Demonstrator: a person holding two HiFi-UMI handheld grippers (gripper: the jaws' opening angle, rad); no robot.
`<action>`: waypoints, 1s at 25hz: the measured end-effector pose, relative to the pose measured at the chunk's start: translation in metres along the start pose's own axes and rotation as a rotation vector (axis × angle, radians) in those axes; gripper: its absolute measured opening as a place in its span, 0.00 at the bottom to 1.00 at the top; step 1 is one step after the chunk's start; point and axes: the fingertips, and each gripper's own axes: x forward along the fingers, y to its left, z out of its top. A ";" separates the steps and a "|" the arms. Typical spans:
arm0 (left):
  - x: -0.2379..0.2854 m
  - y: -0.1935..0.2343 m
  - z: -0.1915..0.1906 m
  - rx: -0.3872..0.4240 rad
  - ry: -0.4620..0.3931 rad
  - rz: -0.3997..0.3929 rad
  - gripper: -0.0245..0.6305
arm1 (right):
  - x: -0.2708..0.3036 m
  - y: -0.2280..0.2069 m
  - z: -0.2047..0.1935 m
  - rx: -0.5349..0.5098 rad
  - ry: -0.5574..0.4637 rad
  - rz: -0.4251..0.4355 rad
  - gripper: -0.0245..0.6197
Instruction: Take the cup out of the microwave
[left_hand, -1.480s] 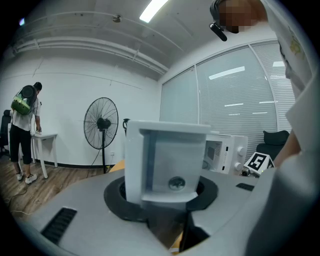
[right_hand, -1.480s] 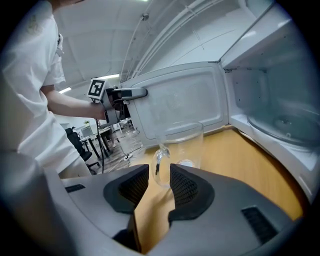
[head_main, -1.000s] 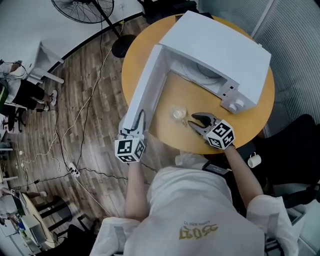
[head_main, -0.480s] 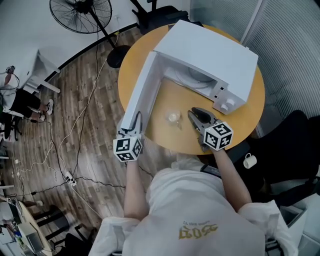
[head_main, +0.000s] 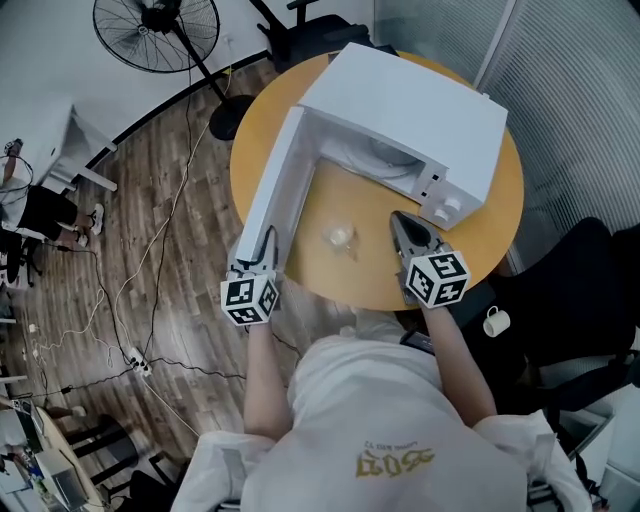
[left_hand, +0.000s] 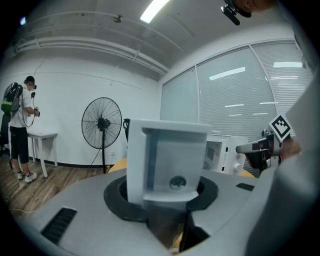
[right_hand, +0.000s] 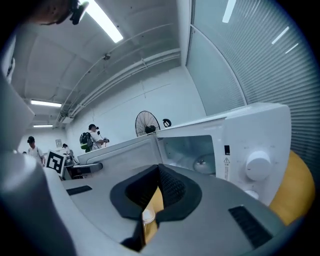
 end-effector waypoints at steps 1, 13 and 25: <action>0.000 -0.001 0.000 -0.002 0.000 0.001 0.29 | 0.001 0.000 0.002 -0.021 0.003 -0.011 0.05; 0.000 -0.002 0.001 -0.005 -0.003 0.001 0.29 | 0.008 -0.003 -0.002 -0.126 0.059 -0.072 0.05; 0.001 -0.002 0.002 -0.007 -0.005 -0.001 0.29 | 0.007 0.001 0.000 -0.174 0.066 -0.041 0.05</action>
